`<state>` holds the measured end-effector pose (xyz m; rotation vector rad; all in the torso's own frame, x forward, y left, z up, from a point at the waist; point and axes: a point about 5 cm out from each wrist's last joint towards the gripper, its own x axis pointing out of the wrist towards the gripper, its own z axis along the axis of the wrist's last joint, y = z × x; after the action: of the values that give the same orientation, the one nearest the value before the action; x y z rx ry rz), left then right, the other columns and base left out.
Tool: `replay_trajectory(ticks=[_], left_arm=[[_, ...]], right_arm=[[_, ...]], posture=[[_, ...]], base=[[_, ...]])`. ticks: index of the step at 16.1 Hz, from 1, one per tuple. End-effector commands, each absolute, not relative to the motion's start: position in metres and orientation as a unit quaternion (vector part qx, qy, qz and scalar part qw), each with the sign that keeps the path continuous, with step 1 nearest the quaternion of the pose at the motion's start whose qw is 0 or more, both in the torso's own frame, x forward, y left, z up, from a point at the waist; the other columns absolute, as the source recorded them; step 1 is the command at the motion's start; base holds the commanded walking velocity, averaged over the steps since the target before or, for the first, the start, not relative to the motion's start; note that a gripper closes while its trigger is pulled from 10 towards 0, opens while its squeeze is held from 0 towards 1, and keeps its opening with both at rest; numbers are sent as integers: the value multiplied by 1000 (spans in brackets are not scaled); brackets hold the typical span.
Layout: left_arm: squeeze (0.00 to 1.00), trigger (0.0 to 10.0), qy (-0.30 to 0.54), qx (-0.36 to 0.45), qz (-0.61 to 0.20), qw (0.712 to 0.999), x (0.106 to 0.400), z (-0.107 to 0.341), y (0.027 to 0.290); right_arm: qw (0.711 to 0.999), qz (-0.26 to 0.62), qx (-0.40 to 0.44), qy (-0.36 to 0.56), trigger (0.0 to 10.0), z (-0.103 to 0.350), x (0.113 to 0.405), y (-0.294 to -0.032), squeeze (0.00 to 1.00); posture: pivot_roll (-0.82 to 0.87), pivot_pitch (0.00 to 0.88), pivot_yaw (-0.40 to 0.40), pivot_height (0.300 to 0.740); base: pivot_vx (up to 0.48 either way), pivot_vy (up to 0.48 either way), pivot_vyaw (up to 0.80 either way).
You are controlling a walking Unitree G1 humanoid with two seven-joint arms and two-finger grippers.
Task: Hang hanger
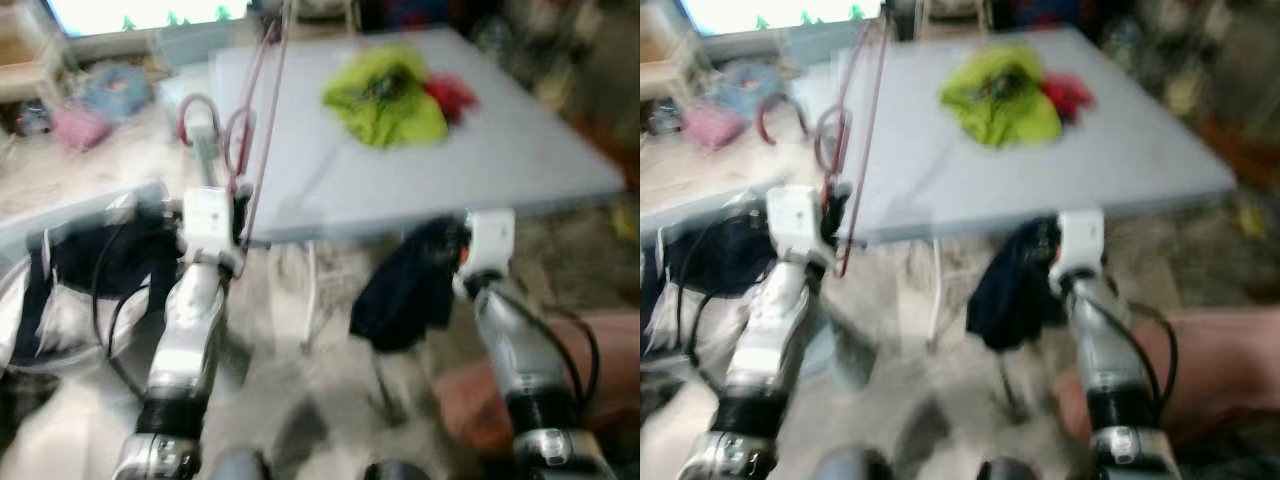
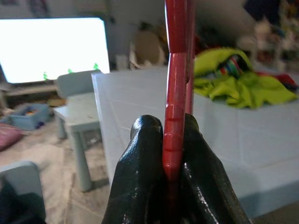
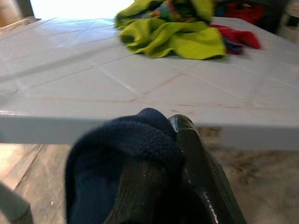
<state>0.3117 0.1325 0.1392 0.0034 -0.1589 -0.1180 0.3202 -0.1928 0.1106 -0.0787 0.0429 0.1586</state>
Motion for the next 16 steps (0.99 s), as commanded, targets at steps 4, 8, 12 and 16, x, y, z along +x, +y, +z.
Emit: replay_trajectory(ticks=[4,8,12,16], left_arm=[[0,10000,-78,-10,-41,996,312,140,140],[0,10000,-86,-16,-40,995,312,143,138],[0,10000,-92,-20,-42,995,311,145,138],[0,10000,-93,-22,-43,994,314,147,136]], right_arm=[[993,83,-61,-55,10000,139,326,-185,0],[988,90,-71,-99,10000,159,332,-177,0],[985,83,-62,-141,10000,175,335,-168,0],[978,66,-64,-185,10000,201,350,-170,0]], posture=[[-33,58,31,740],[-32,61,21,740],[-26,58,19,740],[-26,58,27,740]], base=[[0,0,0],[135,0,0],[323,0,0],[389,0,0]])
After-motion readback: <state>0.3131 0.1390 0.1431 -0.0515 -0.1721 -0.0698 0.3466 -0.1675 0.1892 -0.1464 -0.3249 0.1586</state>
